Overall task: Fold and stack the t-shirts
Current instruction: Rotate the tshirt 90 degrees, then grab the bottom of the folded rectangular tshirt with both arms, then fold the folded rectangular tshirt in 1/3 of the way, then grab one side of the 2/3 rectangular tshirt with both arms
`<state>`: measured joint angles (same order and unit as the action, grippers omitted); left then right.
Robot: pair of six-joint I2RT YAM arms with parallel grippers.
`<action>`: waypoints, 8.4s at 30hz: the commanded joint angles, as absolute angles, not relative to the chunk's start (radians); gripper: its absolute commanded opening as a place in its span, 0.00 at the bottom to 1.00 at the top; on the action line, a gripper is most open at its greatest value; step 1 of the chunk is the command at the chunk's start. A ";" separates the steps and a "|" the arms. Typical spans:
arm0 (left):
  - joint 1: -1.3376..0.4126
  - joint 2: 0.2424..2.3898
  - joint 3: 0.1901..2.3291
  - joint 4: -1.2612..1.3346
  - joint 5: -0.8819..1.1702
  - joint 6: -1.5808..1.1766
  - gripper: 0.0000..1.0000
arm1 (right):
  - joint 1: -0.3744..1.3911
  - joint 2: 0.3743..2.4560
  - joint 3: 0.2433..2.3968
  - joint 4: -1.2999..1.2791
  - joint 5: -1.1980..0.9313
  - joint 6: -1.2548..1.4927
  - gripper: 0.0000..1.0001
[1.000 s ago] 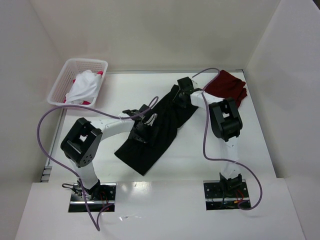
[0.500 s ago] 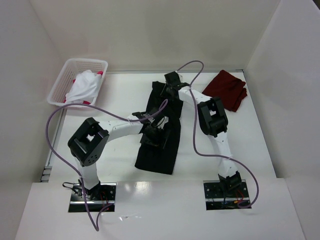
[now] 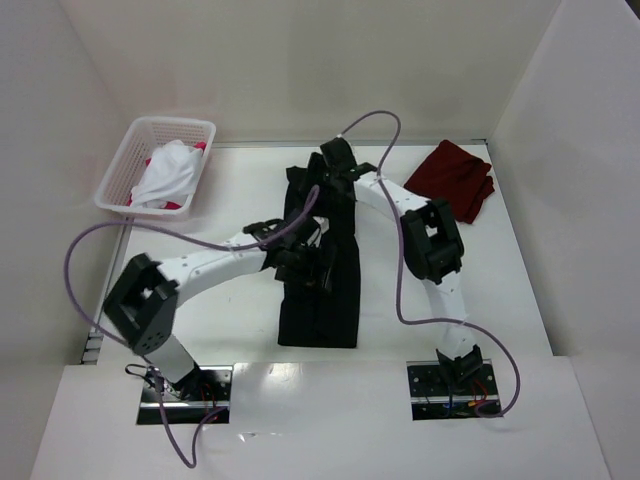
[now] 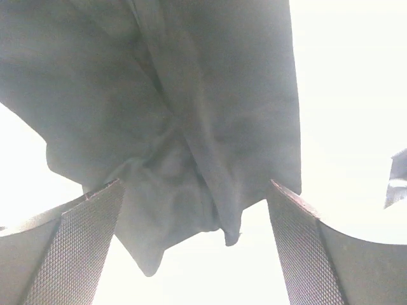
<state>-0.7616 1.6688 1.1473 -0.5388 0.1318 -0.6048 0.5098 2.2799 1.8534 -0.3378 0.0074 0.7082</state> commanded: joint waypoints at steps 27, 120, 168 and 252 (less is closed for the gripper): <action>-0.574 1.294 0.914 -0.342 0.129 -0.586 0.99 | 0.495 2.106 1.654 -0.258 0.043 0.632 0.81; -0.565 1.396 1.009 -0.512 0.202 -0.687 0.00 | 0.620 1.149 0.845 -0.388 -0.006 0.943 0.00; -0.239 1.746 1.317 -0.275 0.428 -0.515 0.82 | 0.325 1.654 1.186 -0.077 -0.123 0.762 0.63; -0.336 1.689 0.877 -0.100 0.301 -0.716 0.51 | 0.479 1.627 0.807 -0.060 -0.044 0.695 0.50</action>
